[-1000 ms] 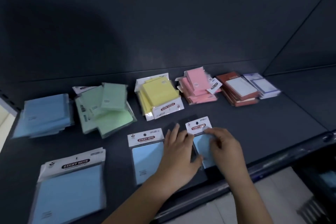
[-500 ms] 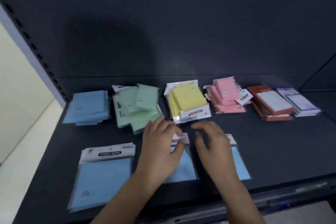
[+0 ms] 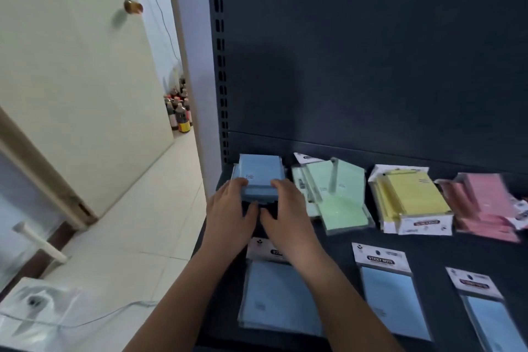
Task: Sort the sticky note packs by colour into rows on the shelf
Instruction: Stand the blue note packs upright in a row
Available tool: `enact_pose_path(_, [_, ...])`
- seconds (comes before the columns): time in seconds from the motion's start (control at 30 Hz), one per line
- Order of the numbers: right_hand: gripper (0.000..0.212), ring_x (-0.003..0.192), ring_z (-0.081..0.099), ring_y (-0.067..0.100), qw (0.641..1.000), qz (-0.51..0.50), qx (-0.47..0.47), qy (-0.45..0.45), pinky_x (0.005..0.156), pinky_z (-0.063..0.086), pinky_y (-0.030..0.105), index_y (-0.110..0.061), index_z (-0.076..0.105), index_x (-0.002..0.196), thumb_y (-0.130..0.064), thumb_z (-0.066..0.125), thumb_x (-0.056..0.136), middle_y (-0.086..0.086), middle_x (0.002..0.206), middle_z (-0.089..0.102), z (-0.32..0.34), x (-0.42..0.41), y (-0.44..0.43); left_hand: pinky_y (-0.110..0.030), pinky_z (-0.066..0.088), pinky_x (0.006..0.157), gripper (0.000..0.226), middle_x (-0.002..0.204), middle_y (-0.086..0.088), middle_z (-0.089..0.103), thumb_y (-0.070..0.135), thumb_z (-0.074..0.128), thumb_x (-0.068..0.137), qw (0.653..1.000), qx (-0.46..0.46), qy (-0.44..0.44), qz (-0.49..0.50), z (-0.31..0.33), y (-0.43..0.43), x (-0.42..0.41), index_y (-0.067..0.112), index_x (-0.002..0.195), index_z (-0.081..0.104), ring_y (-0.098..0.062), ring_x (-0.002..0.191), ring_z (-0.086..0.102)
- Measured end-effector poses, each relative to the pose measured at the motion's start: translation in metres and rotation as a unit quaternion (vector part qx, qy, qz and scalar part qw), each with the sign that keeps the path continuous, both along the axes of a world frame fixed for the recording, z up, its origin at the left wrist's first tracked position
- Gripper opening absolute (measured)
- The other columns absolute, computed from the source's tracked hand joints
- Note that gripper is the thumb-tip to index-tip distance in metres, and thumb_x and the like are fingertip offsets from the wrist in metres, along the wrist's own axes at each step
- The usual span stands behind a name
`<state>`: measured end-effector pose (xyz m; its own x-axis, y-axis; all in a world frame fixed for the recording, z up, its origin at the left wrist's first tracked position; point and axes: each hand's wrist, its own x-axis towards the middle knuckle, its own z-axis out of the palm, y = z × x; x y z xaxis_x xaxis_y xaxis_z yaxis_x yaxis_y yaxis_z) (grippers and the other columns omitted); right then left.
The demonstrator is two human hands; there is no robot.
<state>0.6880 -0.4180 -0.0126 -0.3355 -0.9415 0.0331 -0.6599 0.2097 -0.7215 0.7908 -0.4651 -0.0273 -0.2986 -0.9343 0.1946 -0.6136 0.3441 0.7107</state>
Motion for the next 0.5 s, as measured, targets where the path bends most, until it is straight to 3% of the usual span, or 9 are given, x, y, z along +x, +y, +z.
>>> enact_pose_path(0.13, [0.051,0.131,0.034,0.015,0.998,-0.045,-0.002,-0.049,0.108,0.030,0.025,-0.016,0.038,0.136,-0.017,0.056,0.089,0.002,0.139,0.040,0.002,0.000,-0.008,-0.037,0.022,0.113,0.040,0.137,-0.006,0.046,0.018,0.055,0.090,1.000,-0.002,-0.006,-0.004,-0.003,-0.004,0.000,0.013,0.129,0.046,-0.024,0.135,0.034])
enact_pose_path(0.23, [0.045,0.123,0.042,0.012,0.995,-0.072,-0.038,-0.062,0.100,0.035,0.021,-0.019,0.046,0.130,-0.017,0.059,0.088,-0.003,0.130,0.049,0.004,-0.002,-0.006,-0.045,0.034,0.105,0.031,0.123,-0.008,0.057,0.019,0.058,0.088,0.999,-0.029,0.017,0.002,-0.004,-0.006,0.002,0.011,0.118,0.056,-0.029,0.125,0.044])
enact_pose_path(0.3, [0.034,0.114,0.048,0.008,0.991,-0.092,-0.071,-0.069,0.092,0.037,0.016,-0.019,0.054,0.121,-0.019,0.060,0.088,-0.007,0.121,0.053,0.007,-0.001,-0.002,-0.032,0.041,0.094,0.019,0.109,-0.002,0.062,0.023,0.057,0.090,0.997,-0.046,0.064,0.020,0.001,-0.002,0.004,0.012,0.105,0.060,-0.020,0.110,0.052])
enact_pose_path(0.37, [0.017,0.099,0.057,0.010,0.978,-0.113,-0.122,-0.128,0.084,0.043,0.014,-0.016,0.064,0.102,-0.021,0.064,0.086,-0.006,0.107,0.058,0.009,0.001,0.003,-0.011,0.038,0.074,0.011,0.094,0.003,0.060,0.026,0.057,0.090,0.990,-0.033,0.126,0.045,0.011,0.004,0.006,0.015,0.089,0.058,-0.009,0.086,0.053])
enact_pose_path(0.4, [0.010,0.090,0.061,0.012,0.967,-0.121,-0.143,-0.174,0.080,0.047,0.017,-0.014,0.066,0.092,-0.021,0.067,0.084,-0.005,0.098,0.060,0.011,0.003,0.006,-0.008,0.036,0.067,0.012,0.088,0.001,0.058,0.025,0.058,0.089,0.984,-0.012,0.165,0.059,0.014,0.006,0.007,0.017,0.081,0.055,-0.008,0.079,0.052])
enact_pose_path(0.43, [0.007,0.083,0.063,0.013,0.953,-0.130,-0.157,-0.224,0.078,0.050,0.021,-0.013,0.067,0.084,-0.019,0.069,0.082,-0.004,0.089,0.062,0.011,0.004,0.009,-0.009,0.038,0.065,0.016,0.083,-0.004,0.057,0.024,0.061,0.087,0.975,0.021,0.210,0.071,0.015,0.008,0.009,0.019,0.075,0.053,-0.011,0.076,0.053])
enact_pose_path(0.5, [0.005,0.070,0.060,0.009,0.922,-0.149,-0.172,-0.314,0.073,0.052,0.024,-0.013,0.066,0.079,-0.014,0.070,0.081,-0.004,0.076,0.063,0.010,0.006,0.015,-0.030,0.048,0.065,0.026,0.083,-0.015,0.061,0.017,0.065,0.085,0.941,0.116,0.308,0.074,0.019,0.014,0.014,0.024,0.067,0.047,-0.024,0.080,0.061])
